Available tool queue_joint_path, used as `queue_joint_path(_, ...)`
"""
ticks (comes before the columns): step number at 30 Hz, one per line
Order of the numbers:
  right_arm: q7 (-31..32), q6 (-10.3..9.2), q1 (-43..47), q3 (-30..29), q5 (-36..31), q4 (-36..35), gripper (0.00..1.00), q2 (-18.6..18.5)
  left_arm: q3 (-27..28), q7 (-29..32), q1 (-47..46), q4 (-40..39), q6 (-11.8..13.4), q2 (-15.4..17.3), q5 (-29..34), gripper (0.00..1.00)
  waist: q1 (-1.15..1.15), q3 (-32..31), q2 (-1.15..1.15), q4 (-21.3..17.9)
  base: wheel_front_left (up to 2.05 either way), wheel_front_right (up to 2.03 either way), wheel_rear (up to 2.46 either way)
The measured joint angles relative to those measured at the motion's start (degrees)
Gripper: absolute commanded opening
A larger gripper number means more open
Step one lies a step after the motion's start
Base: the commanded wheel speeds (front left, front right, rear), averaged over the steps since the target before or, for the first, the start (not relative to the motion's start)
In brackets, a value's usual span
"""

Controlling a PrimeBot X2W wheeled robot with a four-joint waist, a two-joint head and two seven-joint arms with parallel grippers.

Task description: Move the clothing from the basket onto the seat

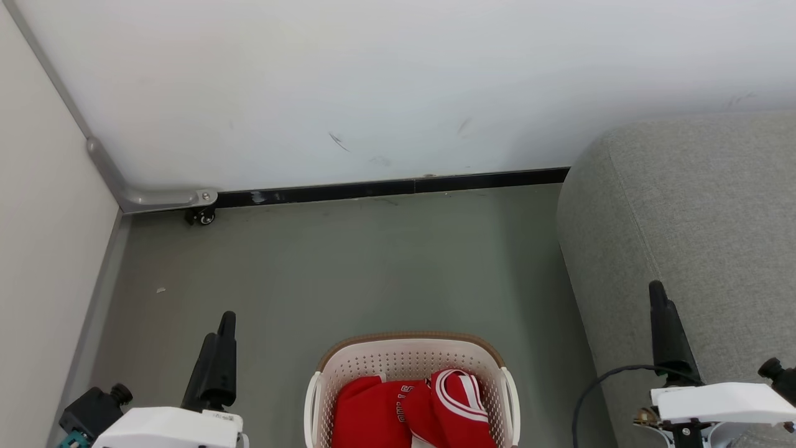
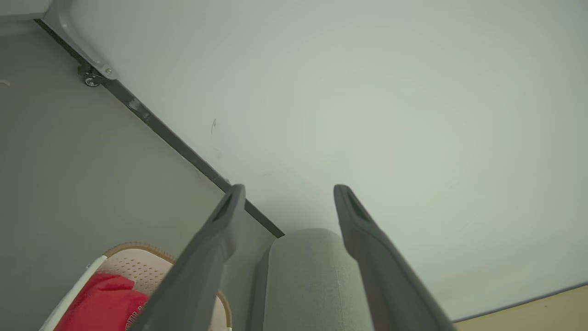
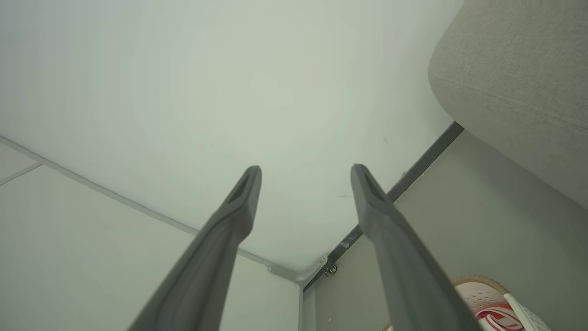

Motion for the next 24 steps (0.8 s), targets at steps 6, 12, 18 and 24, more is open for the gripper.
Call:
queue_joint_path(6,-1.30,0.00,0.01,0.80,-7.51,-0.30,1.00,-0.05,-1.36,-1.44,0.00,-1.64,0.65,0.15,9.26,1.00,-0.31,0.27,0.00,0.07,0.00,0.00,0.00)
queue_joint_path(12,-2.43,0.00,0.02,1.20,-14.62,-0.37,1.00,-0.11,-3.25,-2.66,0.00,-3.14,1.41,0.44,18.24,1.00,-0.56,0.49,0.00,0.20,0.00,0.00,0.00)
queue_joint_path(18,-3.44,0.00,0.06,1.72,-20.71,-0.33,1.00,-0.15,-5.11,-3.88,0.00,-4.05,2.45,1.29,27.31,1.00,-0.67,0.54,0.00,0.41,0.00,0.00,0.00)
queue_joint_path(24,-4.56,0.00,0.16,2.08,-27.24,0.02,1.00,-0.19,-6.84,-4.99,0.05,-4.66,4.00,1.88,35.68,1.00,-0.70,0.43,0.00,0.59,0.00,0.00,0.00)
